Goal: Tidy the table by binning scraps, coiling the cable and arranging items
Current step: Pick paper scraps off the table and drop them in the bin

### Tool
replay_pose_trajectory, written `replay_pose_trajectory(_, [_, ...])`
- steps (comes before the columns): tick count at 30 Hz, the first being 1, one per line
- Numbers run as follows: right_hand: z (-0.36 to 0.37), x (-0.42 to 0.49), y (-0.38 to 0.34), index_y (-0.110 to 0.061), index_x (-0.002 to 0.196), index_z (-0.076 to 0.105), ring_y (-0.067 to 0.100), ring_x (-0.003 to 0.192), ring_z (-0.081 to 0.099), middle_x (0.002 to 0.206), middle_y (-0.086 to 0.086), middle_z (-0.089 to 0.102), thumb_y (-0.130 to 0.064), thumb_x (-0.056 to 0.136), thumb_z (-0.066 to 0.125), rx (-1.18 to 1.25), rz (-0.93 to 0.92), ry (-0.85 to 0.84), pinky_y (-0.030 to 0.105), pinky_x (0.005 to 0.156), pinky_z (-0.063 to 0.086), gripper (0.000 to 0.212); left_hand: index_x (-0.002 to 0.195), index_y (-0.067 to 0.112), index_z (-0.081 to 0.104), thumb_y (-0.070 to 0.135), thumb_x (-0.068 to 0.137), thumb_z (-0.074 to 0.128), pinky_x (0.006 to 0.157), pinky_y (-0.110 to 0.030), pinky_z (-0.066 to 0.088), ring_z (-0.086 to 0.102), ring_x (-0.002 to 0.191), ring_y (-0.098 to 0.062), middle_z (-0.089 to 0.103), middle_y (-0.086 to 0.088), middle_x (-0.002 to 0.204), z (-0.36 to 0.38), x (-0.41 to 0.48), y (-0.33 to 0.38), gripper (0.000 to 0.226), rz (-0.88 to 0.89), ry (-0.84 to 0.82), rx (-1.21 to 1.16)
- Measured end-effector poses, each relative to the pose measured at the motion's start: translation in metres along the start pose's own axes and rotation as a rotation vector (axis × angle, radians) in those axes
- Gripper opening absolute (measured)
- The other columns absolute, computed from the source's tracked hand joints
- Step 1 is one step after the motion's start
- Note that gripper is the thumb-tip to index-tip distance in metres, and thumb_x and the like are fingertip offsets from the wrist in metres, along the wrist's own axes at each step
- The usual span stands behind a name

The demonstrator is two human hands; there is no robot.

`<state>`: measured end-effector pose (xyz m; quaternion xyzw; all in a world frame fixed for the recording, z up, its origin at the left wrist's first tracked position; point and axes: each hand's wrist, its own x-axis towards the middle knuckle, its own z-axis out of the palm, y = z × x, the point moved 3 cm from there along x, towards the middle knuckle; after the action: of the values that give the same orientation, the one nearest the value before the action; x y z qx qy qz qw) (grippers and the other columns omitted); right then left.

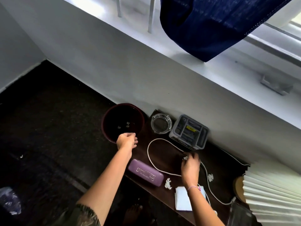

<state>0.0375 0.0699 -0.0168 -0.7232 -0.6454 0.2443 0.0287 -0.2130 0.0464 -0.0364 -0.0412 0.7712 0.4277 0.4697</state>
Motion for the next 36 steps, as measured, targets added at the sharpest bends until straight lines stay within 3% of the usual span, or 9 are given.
replay_pose_trajectory(4, [-0.005, 0.011, 0.014, -0.005, 0.117, 0.060, 0.039, 0.113, 0.047, 0.128, 0.020, 0.047, 0.010, 0.082, 0.047, -0.060, -0.046, -0.069, 0.041, 0.099, 0.043, 0.041, 0.101, 0.002, 0.063, 0.010, 0.092, 0.051, 0.049, -0.020, 0.048, 0.060, 0.062, -0.012, 0.062, -0.005, 0.073, 0.011, -0.007, -0.020, 0.017, -0.004, -0.010, 0.044])
replay_pose_trajectory(10, [0.006, 0.015, 0.017, -0.006, 0.117, 0.060, 0.032, 0.113, 0.052, 0.128, 0.016, 0.050, 0.009, 0.083, 0.050, -0.138, -0.133, -0.149, 0.035, 0.096, 0.045, 0.039, 0.093, 0.006, 0.063, 0.008, 0.090, 0.052, 0.054, -0.022, 0.049, 0.062, 0.066, -0.012, 0.063, -0.004, 0.073, 0.016, -0.012, -0.030, 0.011, 0.021, 0.004, 0.064])
replay_pose_trajectory(16, [0.018, 0.011, 0.019, -0.006, 0.104, 0.065, 0.031, 0.104, 0.060, 0.120, 0.016, 0.055, 0.015, 0.078, 0.049, -0.090, -0.134, -0.195, 0.033, 0.089, 0.047, 0.037, 0.091, 0.006, 0.064, 0.006, 0.090, 0.053, 0.057, -0.021, 0.051, 0.064, 0.071, -0.014, 0.065, -0.007, 0.080, 0.017, -0.016, -0.030, 0.011, 0.040, 0.010, 0.078])
replay_pose_trajectory(20, [0.012, -0.001, -0.003, -0.014, 0.090, 0.066, 0.026, 0.095, 0.059, 0.103, 0.007, 0.062, 0.007, 0.076, 0.055, 0.027, -0.216, -0.056, 0.033, 0.077, 0.049, 0.028, 0.093, 0.003, 0.066, 0.004, 0.089, 0.054, 0.060, -0.021, 0.053, 0.064, 0.071, -0.013, 0.066, -0.006, 0.080, 0.016, -0.023, -0.032, 0.013, 0.042, 0.000, 0.088])
replay_pose_trajectory(24, [0.011, -0.017, -0.056, -0.018, 0.079, 0.061, 0.019, 0.084, 0.058, 0.089, -0.001, 0.061, 0.000, 0.074, 0.059, 0.176, -0.335, 0.028, 0.028, 0.067, 0.043, 0.019, 0.099, -0.003, 0.064, 0.008, 0.087, 0.060, 0.069, -0.030, 0.055, 0.064, 0.080, -0.022, 0.065, -0.014, 0.085, 0.020, -0.037, -0.029, 0.016, -0.049, -0.139, 0.028])
replay_pose_trajectory(27, [0.017, -0.023, -0.093, -0.018, 0.077, 0.058, 0.016, 0.082, 0.056, 0.088, -0.005, 0.058, 0.001, 0.072, 0.056, 0.309, -0.327, -0.036, 0.028, 0.070, 0.046, 0.020, 0.100, -0.004, 0.062, 0.009, 0.087, 0.061, 0.055, -0.023, 0.056, 0.061, 0.065, -0.019, 0.062, -0.010, 0.074, 0.022, -0.048, -0.022, 0.018, -0.100, -0.244, -0.058])
replay_pose_trajectory(29, [0.021, -0.025, -0.110, -0.018, 0.074, 0.055, 0.013, 0.080, 0.053, 0.085, -0.007, 0.054, 0.003, 0.071, 0.053, 0.342, -0.306, -0.064, 0.027, 0.068, 0.045, 0.022, 0.098, -0.007, 0.064, 0.005, 0.086, 0.061, 0.046, -0.018, 0.054, 0.062, 0.056, -0.014, 0.062, -0.010, 0.070, 0.019, -0.048, -0.015, 0.017, -0.072, -0.200, -0.084])
replay_pose_trajectory(32, [0.026, -0.025, -0.125, -0.018, 0.072, 0.055, 0.010, 0.076, 0.050, 0.082, -0.009, 0.051, 0.005, 0.071, 0.052, 0.374, -0.300, -0.108, 0.022, 0.065, 0.039, 0.023, 0.099, -0.013, 0.063, -0.003, 0.085, 0.059, 0.043, -0.015, 0.053, 0.060, 0.055, -0.015, 0.060, -0.011, 0.068, 0.008, -0.040, -0.007, 0.018, -0.052, -0.148, -0.114])
replay_pose_trajectory(36, [0.030, -0.019, -0.137, -0.018, 0.082, 0.060, 0.011, 0.089, 0.050, 0.091, -0.004, 0.058, -0.001, 0.078, 0.055, 0.360, -0.372, -0.173, 0.022, 0.075, 0.041, 0.018, 0.091, -0.015, 0.062, -0.010, 0.085, 0.055, 0.040, -0.015, 0.051, 0.061, 0.044, -0.017, 0.058, -0.013, 0.066, -0.005, -0.027, 0.001, 0.011, -0.055, -0.119, -0.151])
